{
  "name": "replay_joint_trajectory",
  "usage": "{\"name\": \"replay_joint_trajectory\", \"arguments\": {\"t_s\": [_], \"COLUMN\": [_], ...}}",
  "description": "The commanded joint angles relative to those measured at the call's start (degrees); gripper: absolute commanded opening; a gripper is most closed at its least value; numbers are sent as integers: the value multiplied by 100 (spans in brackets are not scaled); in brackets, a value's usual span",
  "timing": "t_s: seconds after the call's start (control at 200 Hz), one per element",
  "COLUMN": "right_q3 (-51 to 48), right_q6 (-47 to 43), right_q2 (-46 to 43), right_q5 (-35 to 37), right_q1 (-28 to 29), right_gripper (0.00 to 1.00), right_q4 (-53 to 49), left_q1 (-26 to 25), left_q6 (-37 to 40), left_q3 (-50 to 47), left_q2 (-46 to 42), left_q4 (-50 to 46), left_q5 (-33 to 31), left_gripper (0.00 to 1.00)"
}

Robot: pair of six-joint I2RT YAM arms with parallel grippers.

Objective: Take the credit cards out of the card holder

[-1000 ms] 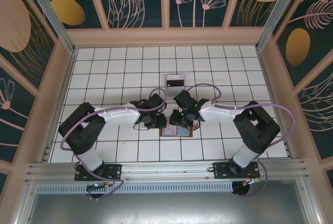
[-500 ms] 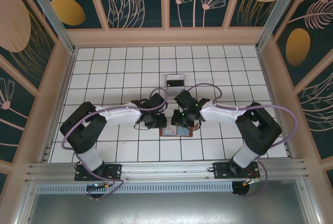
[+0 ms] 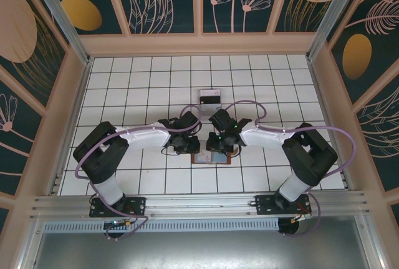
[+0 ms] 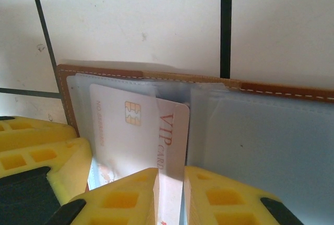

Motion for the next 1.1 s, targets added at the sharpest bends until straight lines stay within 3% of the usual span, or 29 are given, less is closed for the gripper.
{"name": "replay_joint_trajectory", "arguments": {"t_s": [0.0, 0.556, 1.091], "right_q3": [-153, -667, -1649], "right_q6": [31, 176, 633], "right_q2": [-16, 40, -450], "right_q5": [41, -196, -1249], "right_q1": [-37, -113, -283], "right_gripper": [20, 20, 16], "right_q4": [131, 784, 2797], "left_q1": [-50, -188, -292], "left_q6": [91, 93, 43], "left_q3": [-159, -32, -31], "left_q2": [441, 798, 1102], "left_q4": [-420, -890, -915], "left_q5": [-358, -764, -743], "left_gripper": [23, 23, 23]}}
